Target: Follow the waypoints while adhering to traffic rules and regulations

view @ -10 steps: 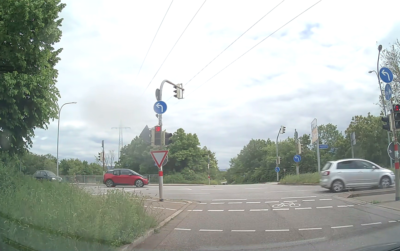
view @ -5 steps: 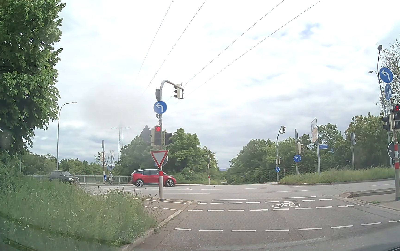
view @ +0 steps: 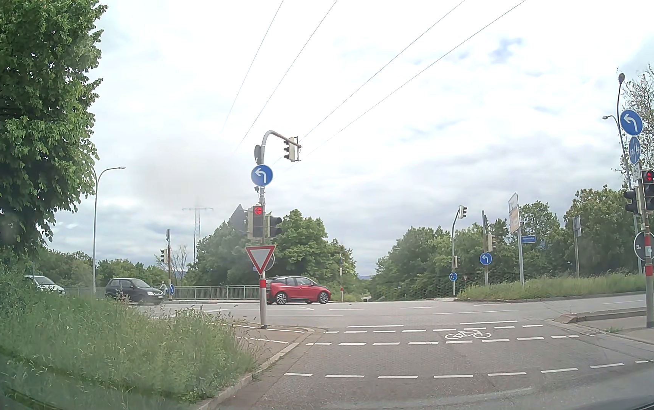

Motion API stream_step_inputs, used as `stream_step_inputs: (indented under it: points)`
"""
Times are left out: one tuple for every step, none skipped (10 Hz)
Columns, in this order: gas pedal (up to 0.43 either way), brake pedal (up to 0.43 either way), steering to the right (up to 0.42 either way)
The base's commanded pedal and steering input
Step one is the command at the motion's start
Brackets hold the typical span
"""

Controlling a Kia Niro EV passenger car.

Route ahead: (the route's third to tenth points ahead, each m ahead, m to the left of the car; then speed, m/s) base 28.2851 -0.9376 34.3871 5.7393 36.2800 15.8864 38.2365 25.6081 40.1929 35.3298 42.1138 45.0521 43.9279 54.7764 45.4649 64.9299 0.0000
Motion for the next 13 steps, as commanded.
stream_step_inputs:
  points:
    - [0.0,0.244,-0.007]
    - [0.0,0.244,-0.007]
    - [0.0,0.244,-0.007]
    - [0.0,0.244,-0.007]
    - [0.0,0.244,-0.007]
    - [0.0,0.244,-0.007]
    - [0.0,0.244,-0.007]
    - [0.0,0.25,-0.007]
    - [0.0,0.244,-0.007]
    - [0.0,0.244,-0.007]
    - [0.0,0.244,-0.007]
    - [0.0,0.244,-0.007]
    - [0.0,0.244,-0.007]
